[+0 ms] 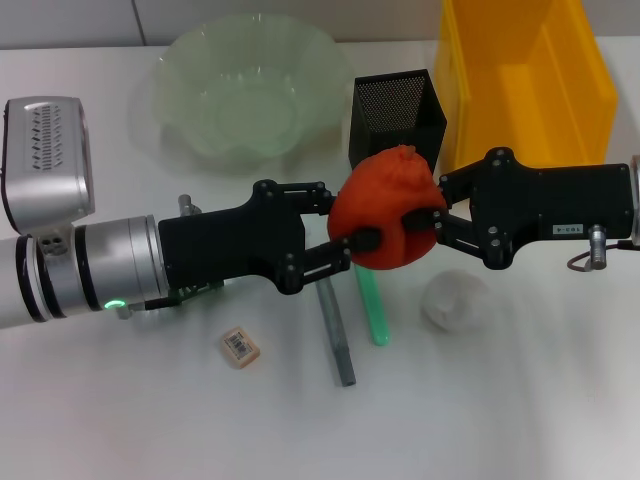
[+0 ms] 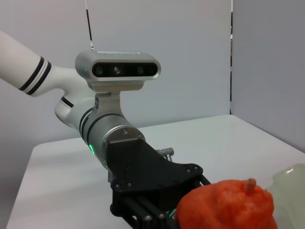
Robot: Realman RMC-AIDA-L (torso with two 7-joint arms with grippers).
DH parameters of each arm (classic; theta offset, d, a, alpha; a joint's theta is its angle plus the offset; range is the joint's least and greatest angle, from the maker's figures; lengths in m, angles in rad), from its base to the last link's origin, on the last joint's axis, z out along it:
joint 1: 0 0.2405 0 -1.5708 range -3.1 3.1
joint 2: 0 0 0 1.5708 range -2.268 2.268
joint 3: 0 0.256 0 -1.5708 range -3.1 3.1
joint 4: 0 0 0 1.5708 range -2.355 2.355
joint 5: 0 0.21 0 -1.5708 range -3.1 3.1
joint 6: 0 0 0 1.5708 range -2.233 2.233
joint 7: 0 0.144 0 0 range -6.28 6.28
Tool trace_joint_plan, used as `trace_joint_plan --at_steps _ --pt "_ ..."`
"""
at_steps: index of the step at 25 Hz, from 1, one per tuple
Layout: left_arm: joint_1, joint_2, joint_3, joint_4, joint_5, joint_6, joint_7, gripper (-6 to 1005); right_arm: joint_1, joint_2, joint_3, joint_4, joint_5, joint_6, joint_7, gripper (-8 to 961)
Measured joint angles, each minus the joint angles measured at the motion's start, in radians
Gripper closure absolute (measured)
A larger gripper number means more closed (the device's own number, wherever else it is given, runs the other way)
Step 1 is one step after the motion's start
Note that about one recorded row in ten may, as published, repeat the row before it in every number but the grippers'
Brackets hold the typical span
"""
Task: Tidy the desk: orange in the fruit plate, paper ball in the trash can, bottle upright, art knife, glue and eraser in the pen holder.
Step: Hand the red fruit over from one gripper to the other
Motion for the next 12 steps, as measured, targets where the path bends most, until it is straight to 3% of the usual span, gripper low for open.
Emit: trace_joint_plan --at_steps 12 --pt "0.000 0.000 -0.002 0.000 0.000 -0.001 -0.001 634 0.002 0.000 0.000 0.002 0.000 0.000 0.000 763"
